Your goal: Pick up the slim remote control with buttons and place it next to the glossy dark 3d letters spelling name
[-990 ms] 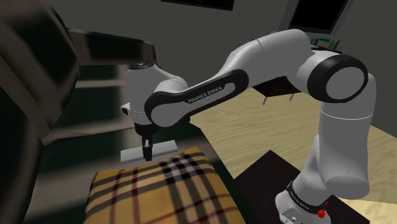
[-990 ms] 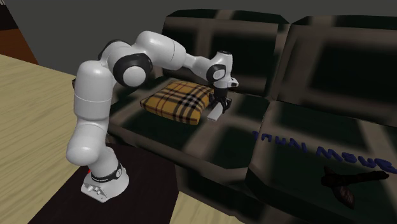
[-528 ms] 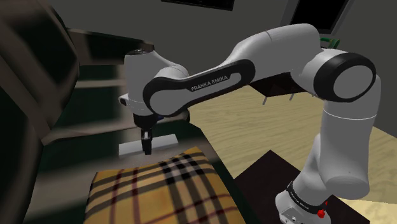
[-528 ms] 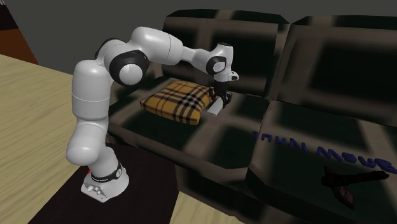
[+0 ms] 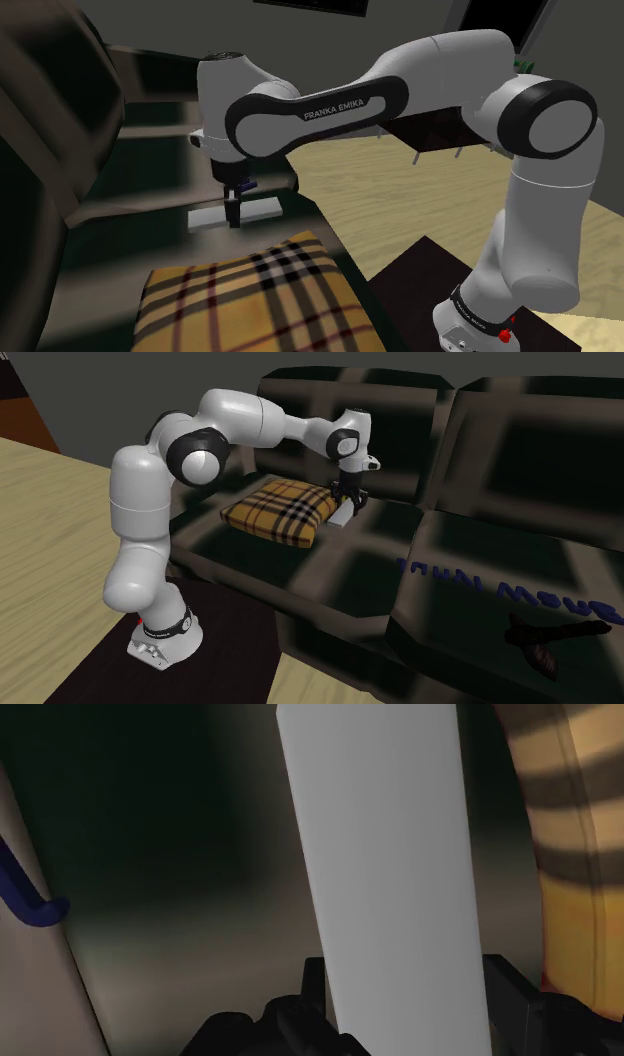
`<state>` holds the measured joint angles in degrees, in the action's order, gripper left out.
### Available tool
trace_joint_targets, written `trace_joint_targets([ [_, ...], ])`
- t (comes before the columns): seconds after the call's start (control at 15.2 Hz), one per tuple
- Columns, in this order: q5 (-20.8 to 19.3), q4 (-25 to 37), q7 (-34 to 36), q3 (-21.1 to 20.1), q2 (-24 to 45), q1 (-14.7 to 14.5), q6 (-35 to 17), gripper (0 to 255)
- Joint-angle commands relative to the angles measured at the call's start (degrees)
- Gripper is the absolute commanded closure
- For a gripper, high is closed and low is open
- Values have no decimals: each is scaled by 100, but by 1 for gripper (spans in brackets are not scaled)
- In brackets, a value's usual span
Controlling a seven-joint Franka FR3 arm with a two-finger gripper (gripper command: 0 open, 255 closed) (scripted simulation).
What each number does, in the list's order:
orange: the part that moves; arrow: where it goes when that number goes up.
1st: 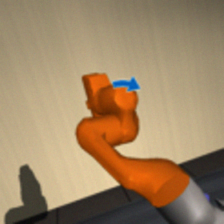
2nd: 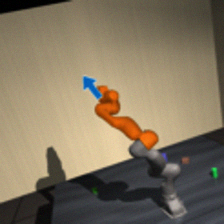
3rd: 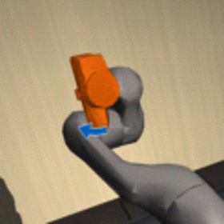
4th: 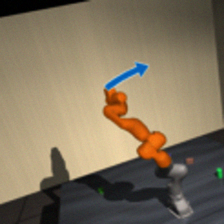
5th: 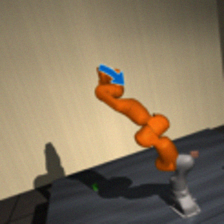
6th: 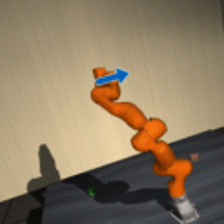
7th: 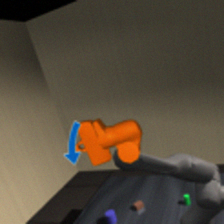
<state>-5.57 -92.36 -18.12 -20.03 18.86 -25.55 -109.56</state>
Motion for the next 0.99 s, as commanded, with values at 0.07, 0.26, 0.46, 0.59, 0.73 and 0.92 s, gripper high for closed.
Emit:
trace_joint_targets([
  [0.07, 43, -12, -368, 111, -30, 248, 9, 255],
  [0.26, 71, 38, -735, 229, -7, 489, 32, 255],
  [0.46, 87, 155, -1094, 348, 63, 719, 76, 255],
  [0.59, 92, 272, -1328, 427, 137, 867, 119, 255],
  [0.73, 93, 421, -1557, 503, 232, 1011, 172, 255],
  [0.92, 88, 708, -1892, 614, 416, 1219, 274, 255],
])
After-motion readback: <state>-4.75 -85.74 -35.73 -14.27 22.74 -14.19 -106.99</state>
